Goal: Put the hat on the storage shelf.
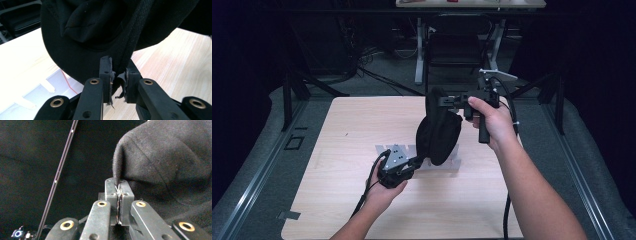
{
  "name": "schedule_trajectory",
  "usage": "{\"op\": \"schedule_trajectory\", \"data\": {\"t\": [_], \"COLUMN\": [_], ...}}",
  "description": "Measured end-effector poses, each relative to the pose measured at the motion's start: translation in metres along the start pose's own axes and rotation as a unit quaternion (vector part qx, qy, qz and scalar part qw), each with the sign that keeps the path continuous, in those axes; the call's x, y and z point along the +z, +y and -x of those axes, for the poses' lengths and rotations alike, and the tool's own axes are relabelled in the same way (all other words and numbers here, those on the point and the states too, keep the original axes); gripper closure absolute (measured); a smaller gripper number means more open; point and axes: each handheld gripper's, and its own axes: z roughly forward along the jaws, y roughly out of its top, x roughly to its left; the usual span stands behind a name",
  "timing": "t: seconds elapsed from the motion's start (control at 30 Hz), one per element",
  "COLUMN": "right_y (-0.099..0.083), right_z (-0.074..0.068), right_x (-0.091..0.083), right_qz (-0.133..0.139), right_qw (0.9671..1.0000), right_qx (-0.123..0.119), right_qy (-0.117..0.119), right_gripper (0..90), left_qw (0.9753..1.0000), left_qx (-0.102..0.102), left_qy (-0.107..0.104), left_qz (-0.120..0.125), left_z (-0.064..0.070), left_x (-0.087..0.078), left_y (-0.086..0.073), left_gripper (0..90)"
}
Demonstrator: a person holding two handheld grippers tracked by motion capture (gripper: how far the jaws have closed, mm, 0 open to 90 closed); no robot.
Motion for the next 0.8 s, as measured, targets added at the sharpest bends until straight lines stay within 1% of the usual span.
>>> {"op": "schedule_trajectory", "data": {"t": [0.13, 0.17, 0.2, 0.3, 0.37, 0.43, 0.57, 0.67, 0.7, 0.73, 0.77, 0.8], "right_y": [0.000, 0.000, 0.000, 0.000, 0.000, 0.000, 0.000, 0.000, -0.001, -0.001, -0.001, -0.001], "right_z": [-0.003, -0.004, -0.005, -0.007, -0.007, -0.008, -0.010, -0.011, -0.013, -0.013, -0.014, -0.015], "right_x": [0.007, 0.008, 0.010, 0.015, 0.016, 0.018, 0.023, 0.028, 0.030, 0.032, 0.034, 0.036], "right_qz": [-0.008, -0.008, -0.010, -0.013, -0.011, -0.014, -0.018, -0.019, -0.022, -0.023, -0.024, -0.026], "right_qw": [1.0000, 0.9999, 0.9999, 0.9999, 0.9999, 0.9999, 0.9998, 0.9997, 0.9997, 0.9997, 0.9996, 0.9996], "right_qx": [-0.005, -0.006, -0.006, -0.007, -0.007, -0.007, -0.009, -0.010, -0.010, -0.011, -0.012, -0.012], "right_qy": [0.003, 0.003, 0.005, 0.008, 0.008, 0.007, 0.005, 0.006, 0.006, 0.007, 0.007, 0.006], "right_gripper": [88.4, 88.4, 88.5, 88.4, 88.4, 88.4, 88.4, 88.4, 88.4, 88.4, 88.4, 88.4], "left_qw": [0.9998, 0.9996, 0.9996, 0.9994, 0.9992, 0.9993, 0.9989, 0.9984, 0.9982, 0.9980, 0.9983, 0.9980], "left_qx": [-0.011, -0.018, -0.018, -0.025, -0.028, -0.028, -0.034, -0.043, -0.044, -0.044, -0.044, -0.047], "left_qy": [-0.004, -0.007, -0.007, -0.011, -0.010, -0.008, -0.002, -0.001, 0.001, 0.013, 0.002, 0.004], "left_qz": [0.014, 0.018, 0.022, 0.023, 0.028, 0.025, 0.033, 0.037, 0.042, 0.042, 0.039, 0.042], "left_z": [-0.002, -0.004, -0.004, -0.005, -0.006, -0.005, -0.005, -0.005, -0.005, -0.003, -0.004, -0.004], "left_x": [-0.002, -0.002, -0.002, -0.003, -0.003, -0.004, -0.005, -0.005, -0.005, -0.005, -0.006, -0.006], "left_y": [-0.005, -0.007, -0.008, -0.009, -0.010, -0.011, -0.014, -0.017, -0.018, -0.019, -0.019, -0.020], "left_gripper": [81.2, 81.2, 81.2, 81.2, 81.2, 81.2, 81.2, 81.3, 81.3, 81.4, 81.4, 81.4]}}
